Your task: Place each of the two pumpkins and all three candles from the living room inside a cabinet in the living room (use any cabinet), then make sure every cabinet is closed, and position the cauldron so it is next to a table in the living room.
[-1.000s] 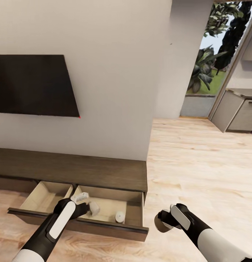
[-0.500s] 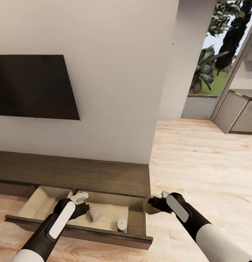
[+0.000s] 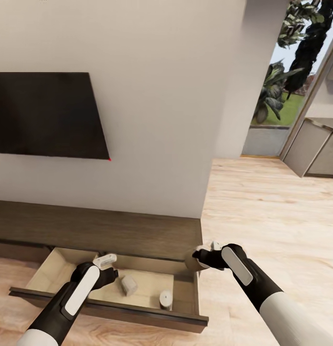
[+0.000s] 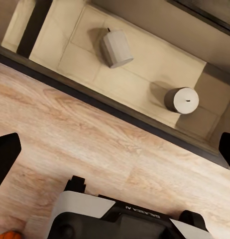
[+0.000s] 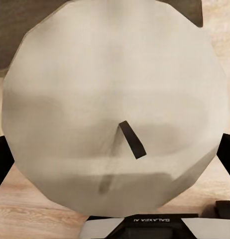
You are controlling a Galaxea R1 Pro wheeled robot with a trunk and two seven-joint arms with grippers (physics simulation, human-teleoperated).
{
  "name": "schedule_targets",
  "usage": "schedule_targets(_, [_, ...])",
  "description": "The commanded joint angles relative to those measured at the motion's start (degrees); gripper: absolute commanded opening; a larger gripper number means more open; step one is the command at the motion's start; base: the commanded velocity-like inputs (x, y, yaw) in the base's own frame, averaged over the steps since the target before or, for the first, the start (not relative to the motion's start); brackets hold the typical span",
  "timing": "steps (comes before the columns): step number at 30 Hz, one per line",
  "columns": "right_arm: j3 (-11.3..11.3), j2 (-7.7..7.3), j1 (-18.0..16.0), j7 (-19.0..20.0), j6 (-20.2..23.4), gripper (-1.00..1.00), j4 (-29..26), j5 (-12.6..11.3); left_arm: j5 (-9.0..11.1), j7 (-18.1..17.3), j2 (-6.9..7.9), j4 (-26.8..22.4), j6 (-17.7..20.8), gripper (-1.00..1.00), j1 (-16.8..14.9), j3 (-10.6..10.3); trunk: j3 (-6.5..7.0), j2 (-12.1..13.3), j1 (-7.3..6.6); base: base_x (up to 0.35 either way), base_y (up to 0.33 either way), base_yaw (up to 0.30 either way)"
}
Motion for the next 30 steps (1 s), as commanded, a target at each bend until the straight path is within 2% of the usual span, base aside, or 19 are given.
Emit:
schedule_targets(1, [0.2,-0.07,-0.1,-0.6,0.0,-1.00,-0.1,-0.6,0.6,0.6,0.07,-0.1,0.0,1.00,-0.1,-0.2,-0.12,-0.1,0.05,0.152,0.050,0.000])
schedule_targets(8, [0.2,-0.07,-0.1,-0.6,-0.2,-1.00,0.2,-0.5,0.6,0.6,0.01,-0.1,0.0,1.00,-0.1,-0.2,-0.12,-0.1,0.05,0.198,0.101,0.000])
schedule_targets(18, [0.1,-0.10,-0.1,-0.4,-0.3,-1.00,0.3,-0.7,0.6,0.6,0.04,0.0,0.0,1.00,-0.1,-0.2,-0.12,-0.1,0.05,0.028,0.100,-0.002])
schedule_targets(24, [0.1,-0.08,-0.1,-0.4,-0.3,-1.00,0.4,-0.9,0.6,0.6,0.06,0.0,0.0,1.00,-0.1,-0.2,-0.12,-0.1,0.05,0.011,0.139,-0.207])
schedule_targets(30, [0.0,-0.07,-0.1,-0.5,-0.3,-1.00,0.4,-0.9,0.6,0.6,0.07,0.0,0.0,1.00,-0.1,-0.2,-0.12,-0.1,0.05,0.060,0.134,-0.053])
